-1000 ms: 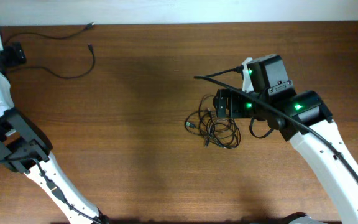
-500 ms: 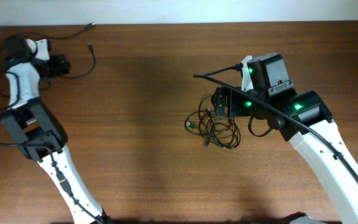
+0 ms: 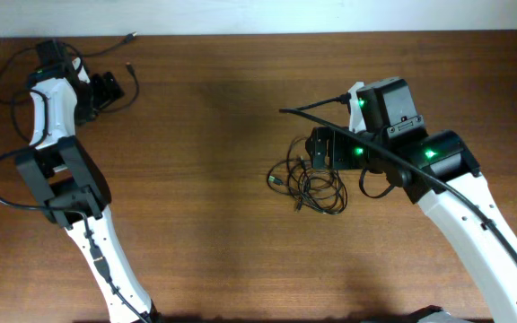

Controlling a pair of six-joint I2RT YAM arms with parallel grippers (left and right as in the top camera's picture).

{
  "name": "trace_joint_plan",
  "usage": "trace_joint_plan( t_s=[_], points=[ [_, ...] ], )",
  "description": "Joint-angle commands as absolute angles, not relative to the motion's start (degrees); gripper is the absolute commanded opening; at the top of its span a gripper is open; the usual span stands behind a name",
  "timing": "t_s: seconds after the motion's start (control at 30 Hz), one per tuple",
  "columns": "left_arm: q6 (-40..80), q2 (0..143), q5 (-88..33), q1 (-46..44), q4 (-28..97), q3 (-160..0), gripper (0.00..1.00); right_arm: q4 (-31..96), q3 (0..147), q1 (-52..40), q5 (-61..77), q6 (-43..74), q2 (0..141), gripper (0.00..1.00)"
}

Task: Untangle cables

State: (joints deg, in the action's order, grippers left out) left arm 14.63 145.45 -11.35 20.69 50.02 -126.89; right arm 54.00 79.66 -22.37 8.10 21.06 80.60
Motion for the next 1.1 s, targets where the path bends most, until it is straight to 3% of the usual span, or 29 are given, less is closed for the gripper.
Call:
trace_joint_plan(
  t_s=[0.0,0.4,0.53,0.77,0.97,1.07],
  points=[
    [26.46,144.62,-13.47,20.64,52.23,-126.74,0.76,54.02,79.83,-22.11,8.62,21.5,80.75,0.99],
    [38.57,144.68,5.21,20.64,53.47,-126.26,0.54,54.0,79.83,-22.11,8.62,21.5,80.75,0.99],
    [39.42,145.4,5.87,20.64,51.51,-126.26,0.37,54.04,79.83,-22.11,8.64,21.5,80.75,0.99],
    [38.98,149.23,7.55,20.67,51.33,-126.26,0.38,54.06,79.83,-22.11,8.62,21.5,80.75,0.98],
    [38.98,149.91,10.98,20.71,50.76,-126.26,0.59,54.02,79.83,-22.11,8.62,21.5,80.75,0.99],
    [37.21,149.99,10.98,20.75,49.82,-126.26,0.61,54.04,79.83,-22.11,8.62,21.5,80.75,0.98]
  ],
)
